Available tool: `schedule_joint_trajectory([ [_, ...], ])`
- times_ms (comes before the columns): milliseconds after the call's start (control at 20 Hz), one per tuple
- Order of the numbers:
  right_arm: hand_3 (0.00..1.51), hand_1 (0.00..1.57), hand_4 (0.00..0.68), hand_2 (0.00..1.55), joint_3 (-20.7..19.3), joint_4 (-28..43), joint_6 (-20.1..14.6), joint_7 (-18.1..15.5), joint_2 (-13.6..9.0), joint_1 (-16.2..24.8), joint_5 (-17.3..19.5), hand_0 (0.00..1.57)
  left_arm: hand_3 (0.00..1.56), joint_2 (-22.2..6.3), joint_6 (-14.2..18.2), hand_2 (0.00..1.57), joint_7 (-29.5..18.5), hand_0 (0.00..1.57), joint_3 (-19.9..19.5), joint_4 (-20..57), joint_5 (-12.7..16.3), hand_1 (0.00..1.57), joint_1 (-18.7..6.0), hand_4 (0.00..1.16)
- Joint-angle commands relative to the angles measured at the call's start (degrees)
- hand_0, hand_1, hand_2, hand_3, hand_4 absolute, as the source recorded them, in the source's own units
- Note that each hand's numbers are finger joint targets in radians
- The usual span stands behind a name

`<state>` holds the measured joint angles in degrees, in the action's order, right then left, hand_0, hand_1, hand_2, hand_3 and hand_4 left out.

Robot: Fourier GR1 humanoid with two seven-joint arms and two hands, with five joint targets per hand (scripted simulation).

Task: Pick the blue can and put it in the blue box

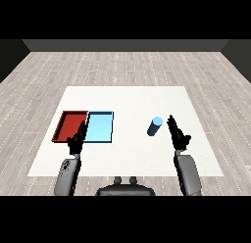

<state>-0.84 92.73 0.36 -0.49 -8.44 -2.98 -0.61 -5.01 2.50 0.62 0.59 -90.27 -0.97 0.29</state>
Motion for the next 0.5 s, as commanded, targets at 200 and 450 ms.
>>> schedule_joint_trajectory([
  [200, 0.0, 0.0, 0.0, 0.0, -4.3, -13.3, 1.5, -0.4, -0.6, -7.9, -0.2, 0.0, 0.0, -0.9, -1.5, 0.0, -1.3, 0.0, -1.5, -0.1, -0.5, 0.0, -0.6, 0.0],
  [450, 0.0, 0.0, 0.0, 0.0, -5.6, -13.7, 10.2, -15.6, 1.7, -6.4, -8.7, 0.0, 0.0, -1.1, -8.9, 0.0, -15.9, 0.0, -4.8, -1.9, 8.5, 0.0, -0.9, 0.0],
])
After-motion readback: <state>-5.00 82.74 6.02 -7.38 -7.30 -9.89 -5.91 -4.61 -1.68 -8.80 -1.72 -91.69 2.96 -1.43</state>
